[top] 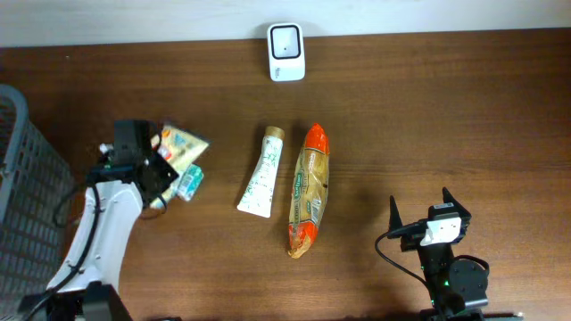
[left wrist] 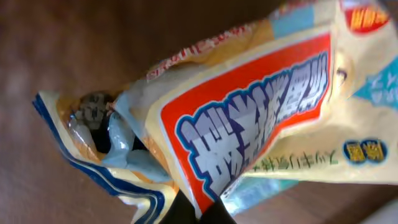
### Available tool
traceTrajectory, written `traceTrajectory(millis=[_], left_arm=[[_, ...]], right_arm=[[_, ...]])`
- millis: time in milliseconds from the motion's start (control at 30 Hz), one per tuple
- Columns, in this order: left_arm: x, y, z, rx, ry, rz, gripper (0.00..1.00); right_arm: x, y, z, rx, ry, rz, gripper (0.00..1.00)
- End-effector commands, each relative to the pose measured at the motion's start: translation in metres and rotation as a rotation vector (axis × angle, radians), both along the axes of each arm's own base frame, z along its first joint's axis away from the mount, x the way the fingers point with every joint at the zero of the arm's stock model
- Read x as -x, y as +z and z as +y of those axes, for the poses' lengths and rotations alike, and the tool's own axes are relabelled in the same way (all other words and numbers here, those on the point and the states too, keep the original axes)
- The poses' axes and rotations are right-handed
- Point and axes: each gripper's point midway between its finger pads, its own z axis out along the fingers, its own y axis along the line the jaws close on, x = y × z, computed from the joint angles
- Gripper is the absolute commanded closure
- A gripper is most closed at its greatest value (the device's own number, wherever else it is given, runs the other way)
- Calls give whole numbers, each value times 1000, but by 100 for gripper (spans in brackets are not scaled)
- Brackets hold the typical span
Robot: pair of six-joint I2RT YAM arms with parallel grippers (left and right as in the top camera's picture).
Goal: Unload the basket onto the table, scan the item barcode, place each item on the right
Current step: 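Place the yellow snack bag beside the small packet and release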
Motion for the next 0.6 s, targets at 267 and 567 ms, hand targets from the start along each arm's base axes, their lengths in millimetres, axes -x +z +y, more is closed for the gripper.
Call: traceTrajectory(millis=[267, 567], left_arm=[[-9, -23, -96, 256, -101, -28, 1], [-56, 308, 53, -334, -241, -447, 1]], right_arm=[[0, -3, -3, 2, -14, 4, 1], [0, -3, -3, 2, -14, 4, 2]])
